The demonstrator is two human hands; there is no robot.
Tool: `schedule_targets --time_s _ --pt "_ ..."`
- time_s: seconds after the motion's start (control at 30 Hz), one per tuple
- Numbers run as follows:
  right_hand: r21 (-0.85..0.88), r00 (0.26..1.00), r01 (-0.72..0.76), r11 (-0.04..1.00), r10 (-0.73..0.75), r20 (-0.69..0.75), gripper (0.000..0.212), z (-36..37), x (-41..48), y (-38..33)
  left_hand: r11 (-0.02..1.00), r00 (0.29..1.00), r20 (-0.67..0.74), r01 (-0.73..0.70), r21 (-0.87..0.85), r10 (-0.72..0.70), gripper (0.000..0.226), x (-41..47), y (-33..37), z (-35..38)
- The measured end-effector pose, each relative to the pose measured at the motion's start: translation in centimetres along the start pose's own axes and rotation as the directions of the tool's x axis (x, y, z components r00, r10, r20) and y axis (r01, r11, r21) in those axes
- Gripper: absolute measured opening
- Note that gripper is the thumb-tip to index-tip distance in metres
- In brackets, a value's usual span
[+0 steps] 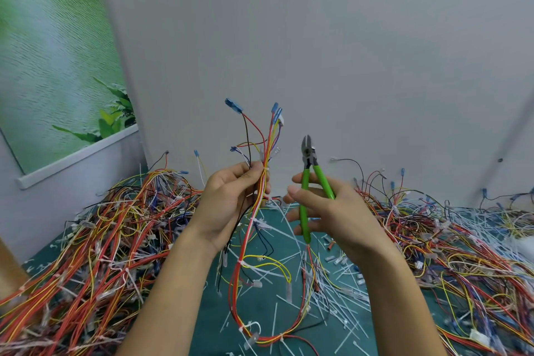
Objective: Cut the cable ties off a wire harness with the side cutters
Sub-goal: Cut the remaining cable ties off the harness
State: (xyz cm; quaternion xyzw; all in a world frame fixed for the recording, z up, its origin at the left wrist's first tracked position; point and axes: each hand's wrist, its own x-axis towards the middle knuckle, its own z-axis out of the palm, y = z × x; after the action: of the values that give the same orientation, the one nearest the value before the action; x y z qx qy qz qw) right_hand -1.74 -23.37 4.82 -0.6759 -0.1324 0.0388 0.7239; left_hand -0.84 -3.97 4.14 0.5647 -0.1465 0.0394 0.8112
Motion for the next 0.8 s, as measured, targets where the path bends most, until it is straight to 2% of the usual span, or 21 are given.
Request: schedule_targets --time_s 0.1,0.23,0.47,0.53,0.63,0.8 --pt "-0.055 0.999 -0.021 0.998 0.023 0.049 0.035 0.5 -0.2 0.0 1.000 1.000 -0.020 -0.022 -0.009 0.022 0.027 0.1 -0.3 0.3" --pt "-0.043 0.999 -0.004 0.999 0.006 0.035 0.025 1.5 -0.1 0.5 0.998 0.998 -0.005 -0.055 -0.004 0.055 0.025 0.1 -0.7 0.8" --pt "0.010 0.992 0.119 0.993 -0.119 -0.040 0.020 1.5 0.4 0.8 0.994 0.987 0.131 -0.103 0.030 0.099 0.031 -0.4 0.1 0.4" --pt "-0.035 0.987 0.148 0.988 -0.150 -0.050 0.019 1.6 0.3 0.9 0.988 0.984 0.147 -0.113 0.106 0.097 0.034 -0.5 0.1 0.5" --pt "-0.103 0.975 0.207 0.973 -0.214 -0.055 0.019 1.9 0.2 1.1 0.951 0.992 0.048 -0.123 0.283 0.114 0.020 -0.4 -0.1 0.8" --pt "-0.106 0.963 0.258 0.960 -0.264 -0.049 0.017 2.1 0.2 1.0 0.906 0.989 -0.028 -0.122 0.405 0.145 0.011 -0.2 -0.3 1.0"
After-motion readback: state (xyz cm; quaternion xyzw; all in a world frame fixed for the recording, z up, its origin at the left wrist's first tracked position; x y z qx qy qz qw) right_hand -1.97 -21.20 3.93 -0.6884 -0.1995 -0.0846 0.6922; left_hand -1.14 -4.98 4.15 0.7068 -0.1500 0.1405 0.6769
